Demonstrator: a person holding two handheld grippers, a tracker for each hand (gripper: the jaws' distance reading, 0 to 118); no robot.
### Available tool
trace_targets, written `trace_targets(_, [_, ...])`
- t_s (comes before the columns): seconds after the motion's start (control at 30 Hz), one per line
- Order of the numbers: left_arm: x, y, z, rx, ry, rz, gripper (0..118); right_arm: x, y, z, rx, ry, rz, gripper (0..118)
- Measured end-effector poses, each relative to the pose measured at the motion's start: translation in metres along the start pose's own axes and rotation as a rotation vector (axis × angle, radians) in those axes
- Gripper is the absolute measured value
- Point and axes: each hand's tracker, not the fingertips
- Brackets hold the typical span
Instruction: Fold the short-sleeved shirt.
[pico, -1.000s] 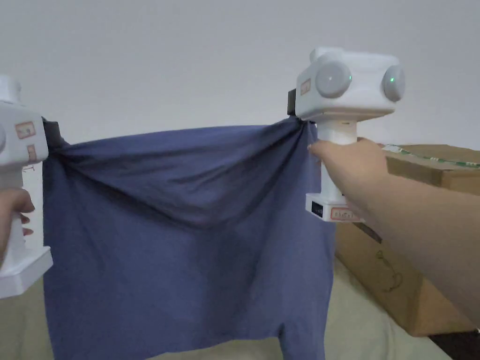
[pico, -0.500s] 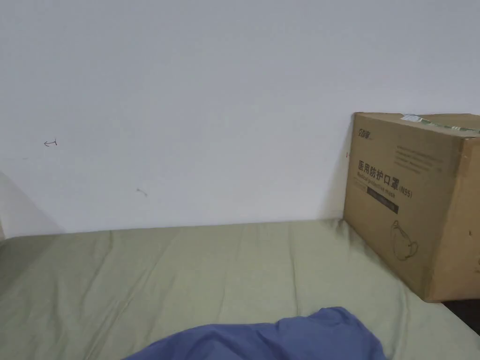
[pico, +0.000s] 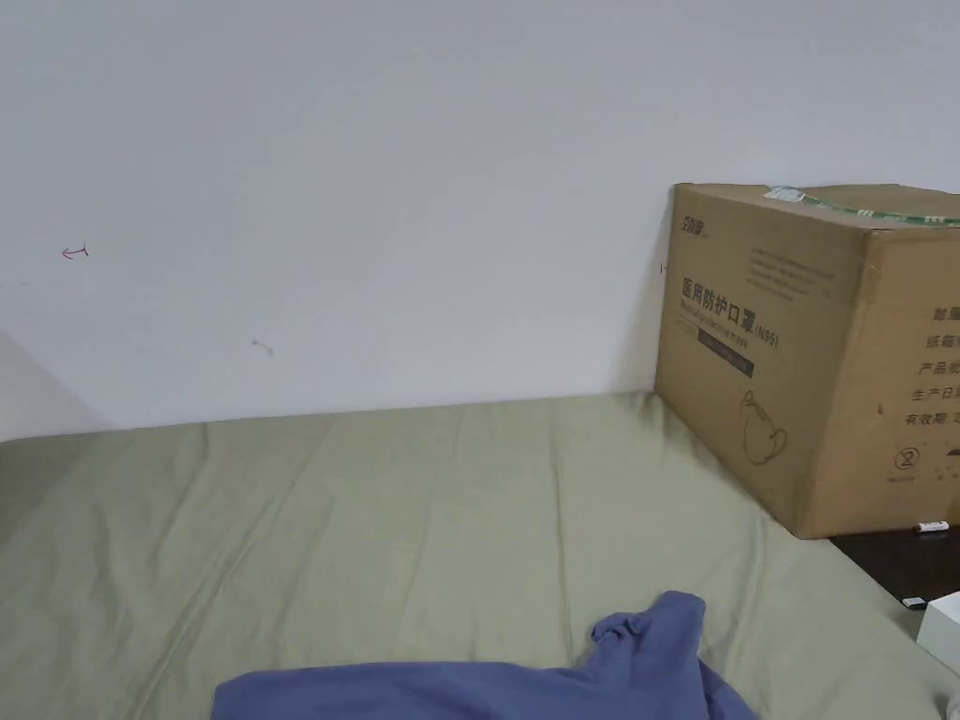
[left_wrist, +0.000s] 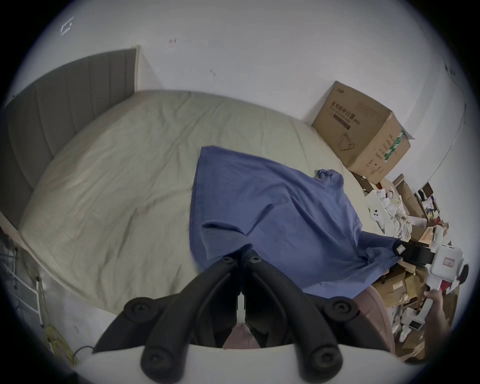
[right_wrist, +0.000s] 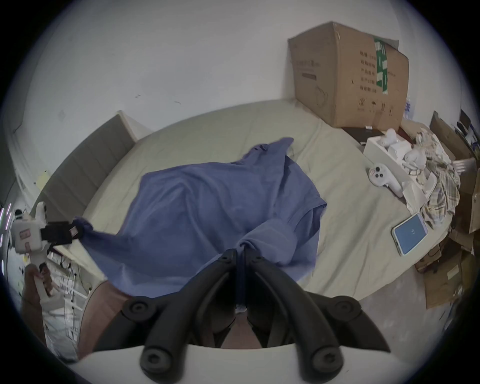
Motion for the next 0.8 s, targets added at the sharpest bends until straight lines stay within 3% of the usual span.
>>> trace_targets(0.03, [-0.003, 0.003, -0.011, -0.006, -0.015, 0.024, 10, 0.003, 0.005, -0.015, -0.012, -0.005, -0.033, 5])
trace_targets(0.07, [-0.007, 0.006, -0.021, -0.008, -0.023, 0.037, 38, 0.006, 0.011, -0.027, -0.014, 0.016, -0.066, 6])
trace_targets(0.1, [-0.010, 0.009, -0.032, -0.008, -0.036, 0.047, 71, 0.009, 0.017, -0.039, -0.013, 0.030, -0.104, 18])
trace_targets(0.13, [-0.011, 0.012, -0.040, -0.019, -0.035, 0.061, 102, 0.013, 0.023, -0.050, -0.040, 0.026, -0.123, 49])
trace_targets(0.17, [-0.011, 0.013, -0.045, -0.021, -0.033, 0.075, 116, 0.014, 0.027, -0.057, -0.056, 0.007, -0.133, 95])
trace_targets(0.2, [-0.011, 0.013, -0.041, 0.005, -0.031, 0.096, 114, 0.013, 0.028, -0.057, -0.047, 0.001, -0.148, 110])
trace_targets(0.33, [-0.009, 0.017, -0.018, 0.063, -0.091, 0.150, 113, 0.012, 0.038, -0.036, 0.002, 0.019, -0.145, 111])
trace_targets(0.5, [0.008, 0.014, 0.040, 0.294, -0.040, 0.061, 108, -0.008, 0.042, 0.028, 0.268, 0.045, -0.116, 110])
trace_targets(0.53, [0.011, 0.010, 0.049, 0.350, -0.029, 0.049, 104, -0.012, 0.040, 0.037, 0.303, 0.044, -0.107, 110])
trace_targets(0.6, [0.013, 0.006, 0.061, 0.410, -0.040, 0.040, 77, -0.019, 0.041, 0.046, 0.339, 0.062, -0.092, 107])
trace_targets(0.63, [0.014, 0.005, 0.062, 0.417, -0.051, 0.036, 55, -0.020, 0.041, 0.048, 0.349, 0.111, -0.085, 100])
trace_targets(0.67, [0.014, 0.006, 0.062, 0.408, -0.053, 0.028, 37, -0.020, 0.043, 0.046, 0.345, 0.162, -0.092, 83])
trace_targets(0.7, [0.016, 0.008, 0.060, 0.401, -0.049, 0.012, 28, -0.022, 0.045, 0.046, 0.335, 0.186, -0.098, 73])
trace_targets(0.73, [0.018, 0.010, 0.057, 0.393, -0.034, -0.011, 28, -0.024, 0.046, 0.046, 0.333, 0.161, -0.092, 73])
trace_targets(0.77, [0.016, 0.012, 0.052, 0.396, 0.024, -0.044, 0, -0.029, 0.047, 0.043, 0.327, 0.116, -0.071, 29])
trace_targets(0.8, [0.017, 0.013, 0.050, 0.418, 0.031, -0.054, 0, -0.030, 0.047, 0.041, 0.340, 0.063, -0.054, 1])
